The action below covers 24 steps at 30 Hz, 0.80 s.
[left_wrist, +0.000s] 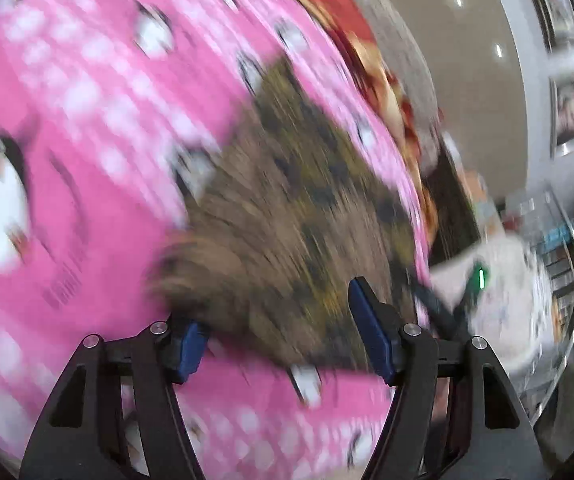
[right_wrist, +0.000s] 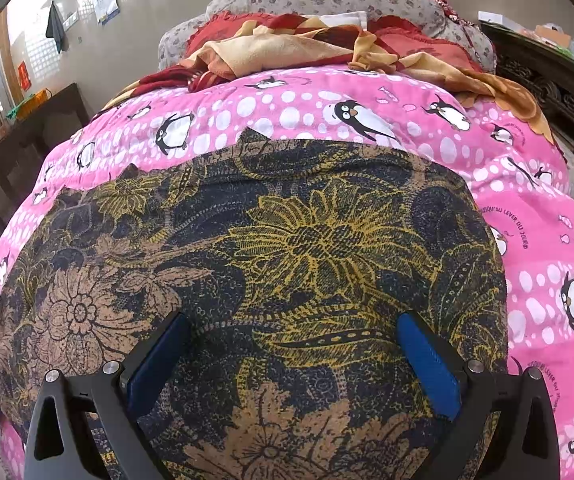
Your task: Fold small clothes
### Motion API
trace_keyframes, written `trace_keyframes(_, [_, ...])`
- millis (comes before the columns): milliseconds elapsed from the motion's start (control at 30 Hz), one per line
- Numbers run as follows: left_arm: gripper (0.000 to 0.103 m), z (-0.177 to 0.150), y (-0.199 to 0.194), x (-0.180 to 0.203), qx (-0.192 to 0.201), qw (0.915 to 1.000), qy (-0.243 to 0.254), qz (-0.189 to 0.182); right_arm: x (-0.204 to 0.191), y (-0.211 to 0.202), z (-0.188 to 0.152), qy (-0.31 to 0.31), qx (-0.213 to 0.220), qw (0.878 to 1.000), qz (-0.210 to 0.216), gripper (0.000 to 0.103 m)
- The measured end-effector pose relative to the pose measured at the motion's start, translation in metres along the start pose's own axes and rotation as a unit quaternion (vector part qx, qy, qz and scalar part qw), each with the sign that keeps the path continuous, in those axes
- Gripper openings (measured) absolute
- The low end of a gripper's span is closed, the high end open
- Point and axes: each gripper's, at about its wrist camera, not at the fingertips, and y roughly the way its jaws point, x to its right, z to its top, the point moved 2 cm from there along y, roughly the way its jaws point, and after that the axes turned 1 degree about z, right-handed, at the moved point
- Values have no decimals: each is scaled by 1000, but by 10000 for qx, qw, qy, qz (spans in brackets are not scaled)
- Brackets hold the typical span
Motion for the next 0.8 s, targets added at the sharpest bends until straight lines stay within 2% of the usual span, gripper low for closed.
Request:
trace_keyframes(33, [66,1,2,-1,-37,9999,-97,-71,0,0,0,2,-1,10000,0,103])
trace_keyframes(100, [66,-6,8,10,-216,9994,157,-208,0,0,0,5,-3,10000,5,103])
trace_keyframes(133, [66,-17,17,21,-613,9963,412,-445,0,0,0,13,0,10000,17,103])
trace_keyframes(167, [66,-22,21,25,-790,9941,592,-454,0,0,0,23,5,10000,30,103])
trace_keyframes(200, [66,-25,23,30,-813,9923,890,-283,1,-1,0,37,10,10000,48,103])
trace_keyframes(233, [66,-22,22,29,-719,9923,990,-179,0,-1,0,44,13,10000,55,103])
trace_keyframes(267, [66,-13,18,23,-513,9949,866,-87,0,-1,0,48,17,10000,60,103])
trace_keyframes(333, [66,4,12,5,-226,9991,198,-285,0,-1,0,46,17,10000,57,103])
trace_keyframes(400, [66,-1,16,12,-317,9986,334,-261,1,-1,0,52,15,10000,65,103])
trace_keyframes(433, [66,-7,21,23,-493,9961,703,-210,1,-1,0,59,16,10000,71,103])
trace_keyframes(467, [66,-8,18,25,-402,9955,848,-95,1,-1,0,70,18,9999,85,103])
trace_keyframes(533, [64,-1,11,12,-154,9984,540,-64,1,-1,0,89,26,9999,108,103])
trace_keyframes(567, [62,3,10,0,-88,9997,145,-183,1,-1,0,93,31,9999,115,103])
trace_keyframes(600, [63,2,8,0,-77,9997,137,-178,0,-1,0,94,33,9999,115,103])
trace_keyframes(700, [63,-8,7,15,-115,9970,727,236,1,-1,0,84,21,9999,105,103])
trace_keyframes(800, [62,-8,10,9,37,9982,581,156,1,-1,0,88,26,9999,110,103])
